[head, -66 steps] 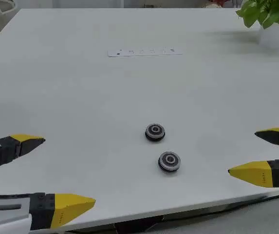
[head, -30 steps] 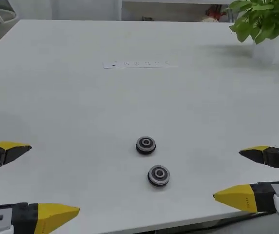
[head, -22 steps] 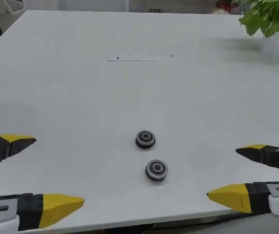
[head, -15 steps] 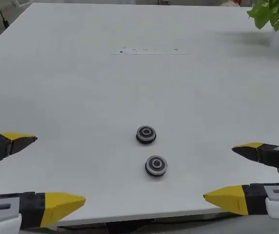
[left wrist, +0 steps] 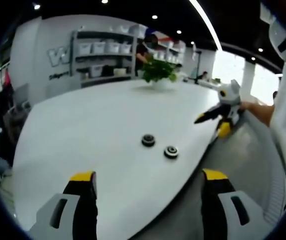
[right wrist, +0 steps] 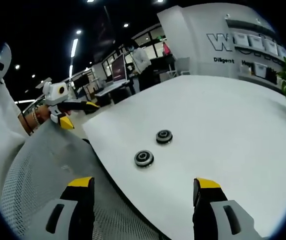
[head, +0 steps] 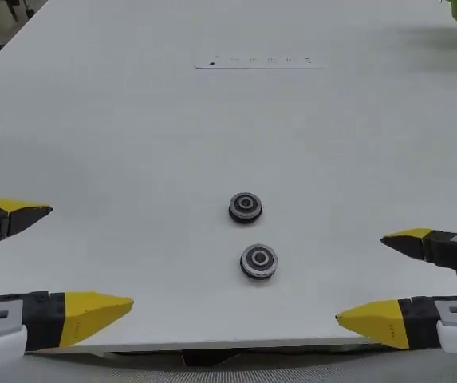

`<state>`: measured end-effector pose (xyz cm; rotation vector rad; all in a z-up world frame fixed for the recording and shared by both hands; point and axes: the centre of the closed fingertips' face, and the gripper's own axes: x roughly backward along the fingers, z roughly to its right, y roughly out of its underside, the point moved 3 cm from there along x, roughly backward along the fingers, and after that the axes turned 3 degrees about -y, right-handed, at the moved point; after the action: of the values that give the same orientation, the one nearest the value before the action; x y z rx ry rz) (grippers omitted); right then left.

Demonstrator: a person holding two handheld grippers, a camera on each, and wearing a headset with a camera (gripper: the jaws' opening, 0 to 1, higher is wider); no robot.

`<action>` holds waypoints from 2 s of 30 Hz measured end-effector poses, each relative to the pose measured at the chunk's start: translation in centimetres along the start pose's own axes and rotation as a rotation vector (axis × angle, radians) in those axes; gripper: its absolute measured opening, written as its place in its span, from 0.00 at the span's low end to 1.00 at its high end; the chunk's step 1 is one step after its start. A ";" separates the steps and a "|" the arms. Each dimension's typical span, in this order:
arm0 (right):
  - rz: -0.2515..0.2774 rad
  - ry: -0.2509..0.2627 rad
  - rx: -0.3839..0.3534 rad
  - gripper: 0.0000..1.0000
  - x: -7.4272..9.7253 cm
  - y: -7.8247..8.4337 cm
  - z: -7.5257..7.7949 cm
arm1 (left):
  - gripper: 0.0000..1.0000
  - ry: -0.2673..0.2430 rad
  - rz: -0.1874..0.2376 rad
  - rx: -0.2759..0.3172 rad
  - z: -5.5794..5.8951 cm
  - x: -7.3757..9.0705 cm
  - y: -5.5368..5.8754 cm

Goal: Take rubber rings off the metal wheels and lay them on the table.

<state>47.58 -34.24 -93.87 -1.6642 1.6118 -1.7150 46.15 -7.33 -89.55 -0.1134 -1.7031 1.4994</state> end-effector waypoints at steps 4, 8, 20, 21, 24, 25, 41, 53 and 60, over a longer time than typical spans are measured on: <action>-0.018 -0.010 0.004 0.79 -0.2 0.4 0.7 | 0.87 -0.005 -0.034 -0.028 -0.1 -0.2 -0.2; -0.021 -0.023 -0.003 0.79 -0.6 0.6 1.5 | 0.88 0.007 -0.034 -0.053 0.1 -0.5 -1.3; 0.011 -0.098 0.050 0.75 -2.4 -1.2 3.1 | 0.87 0.047 -0.034 -0.134 0.4 -3.2 -3.2; 0.013 -0.104 0.053 0.74 -2.5 -1.3 3.2 | 0.87 0.052 -0.030 -0.138 0.4 -3.4 -3.4; 0.009 -0.129 0.076 0.73 -3.2 -1.6 3.5 | 0.87 0.080 -0.012 -0.153 0.8 -4.4 -4.2; 0.008 -0.135 0.084 0.73 -3.4 -1.6 3.6 | 0.86 0.088 -0.004 -0.157 1.0 -4.8 -4.5; 0.066 -0.240 0.148 0.59 -6.7 -2.5 3.8 | 0.74 0.228 0.019 -0.248 4.1 -10.1 -5.8; 0.006 -0.322 0.275 0.41 -8.9 -1.0 2.7 | 0.60 0.333 -0.044 -0.339 6.2 -14.2 -3.8; -0.003 -0.351 0.311 0.36 -9.8 -0.6 2.2 | 0.46 0.351 -0.051 -0.375 6.6 -15.6 -2.4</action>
<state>52.70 -27.39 -99.18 -1.6920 1.1227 -1.4791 53.08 -21.96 -95.14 -0.4974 -1.6605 1.0356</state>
